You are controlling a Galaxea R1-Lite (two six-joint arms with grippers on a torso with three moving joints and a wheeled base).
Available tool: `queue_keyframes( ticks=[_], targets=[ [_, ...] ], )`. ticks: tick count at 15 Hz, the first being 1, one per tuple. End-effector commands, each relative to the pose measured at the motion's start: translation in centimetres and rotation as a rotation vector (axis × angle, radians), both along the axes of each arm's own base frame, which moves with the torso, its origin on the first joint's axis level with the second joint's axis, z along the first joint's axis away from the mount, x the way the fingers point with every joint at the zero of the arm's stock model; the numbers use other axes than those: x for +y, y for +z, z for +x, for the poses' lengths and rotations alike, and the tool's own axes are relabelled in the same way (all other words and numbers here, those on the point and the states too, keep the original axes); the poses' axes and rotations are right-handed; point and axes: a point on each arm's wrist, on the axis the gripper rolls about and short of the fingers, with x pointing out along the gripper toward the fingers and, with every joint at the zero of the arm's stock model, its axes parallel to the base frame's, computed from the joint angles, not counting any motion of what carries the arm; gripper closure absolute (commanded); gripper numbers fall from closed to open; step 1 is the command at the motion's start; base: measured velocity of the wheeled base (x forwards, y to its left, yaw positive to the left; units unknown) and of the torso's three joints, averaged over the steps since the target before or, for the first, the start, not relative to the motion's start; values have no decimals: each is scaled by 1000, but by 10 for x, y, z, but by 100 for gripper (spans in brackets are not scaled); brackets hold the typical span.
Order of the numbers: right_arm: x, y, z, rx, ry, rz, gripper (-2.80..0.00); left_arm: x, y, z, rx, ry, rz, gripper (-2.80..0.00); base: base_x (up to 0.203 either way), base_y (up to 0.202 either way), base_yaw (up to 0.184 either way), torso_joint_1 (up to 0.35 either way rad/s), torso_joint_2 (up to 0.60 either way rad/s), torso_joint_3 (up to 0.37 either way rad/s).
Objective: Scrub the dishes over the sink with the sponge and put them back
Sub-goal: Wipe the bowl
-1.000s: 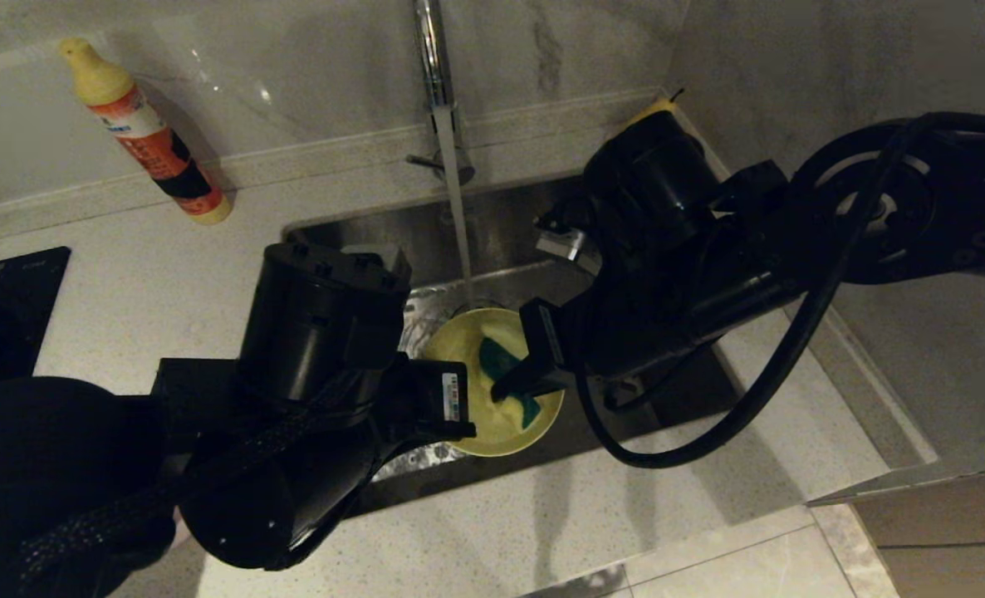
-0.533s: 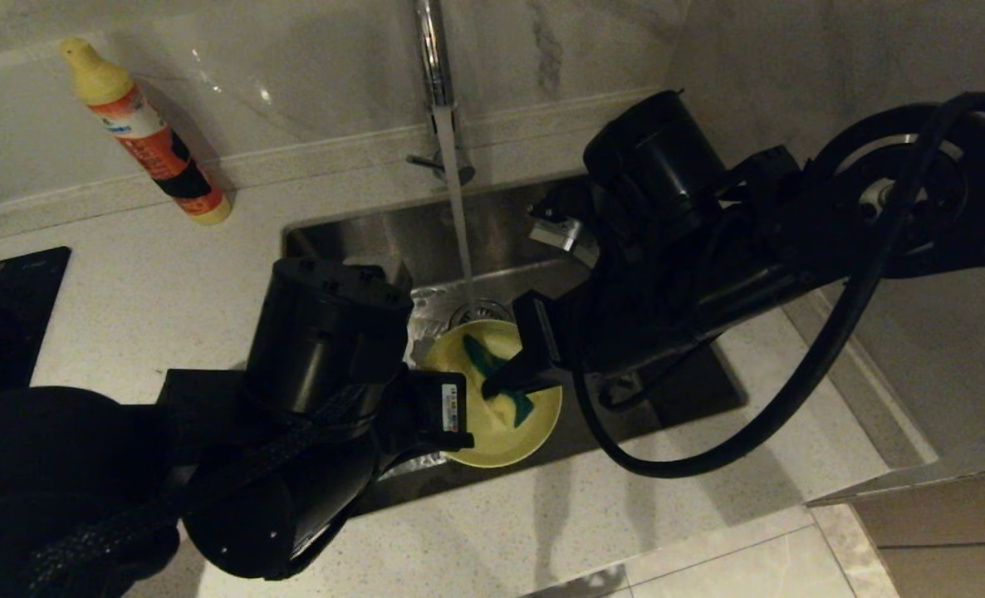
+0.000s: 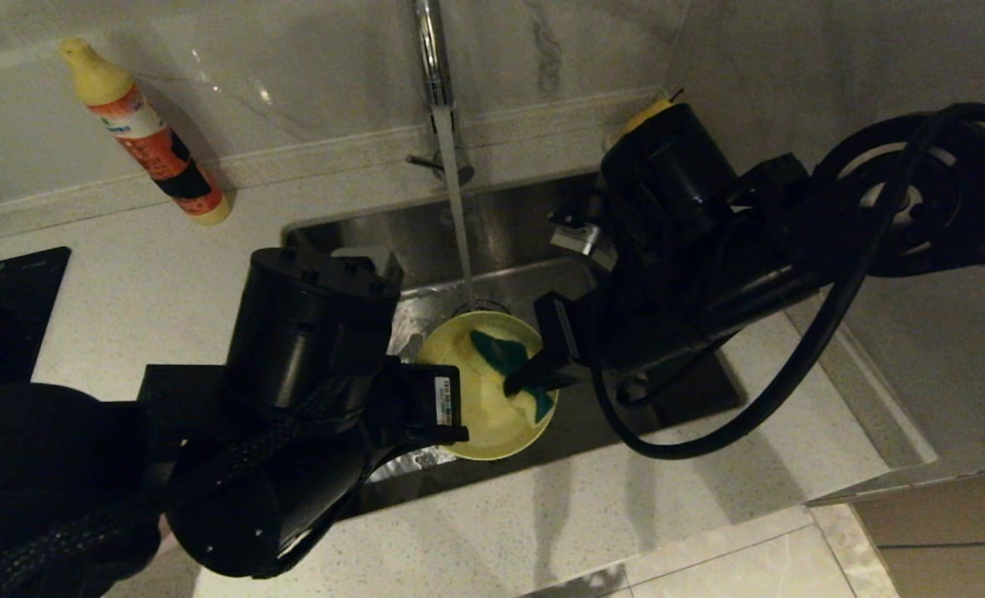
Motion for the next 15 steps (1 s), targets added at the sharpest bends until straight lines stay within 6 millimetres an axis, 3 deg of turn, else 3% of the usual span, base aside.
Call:
queue_keyframes(
  ticks=[1,6,9,15],
  targets=[
    [3,-4,-5,19,16,-12,0,1,3,0,-9,4,-11,0,0,0,0,0,0,0],
    [21,-6,-22,20,86,-14,0,-1,-2,1,5,3,0,0,0,0,0,0,0,0],
    [24,-2,-19,4,84,1,0,0,-7,0,17,0,12,0,0,0,0,0,0,0],
    [-4,18,-9,-35,12,37,0,2,-5,-1,10,2,2,0,0,0,0,0,0,0]
  ],
)
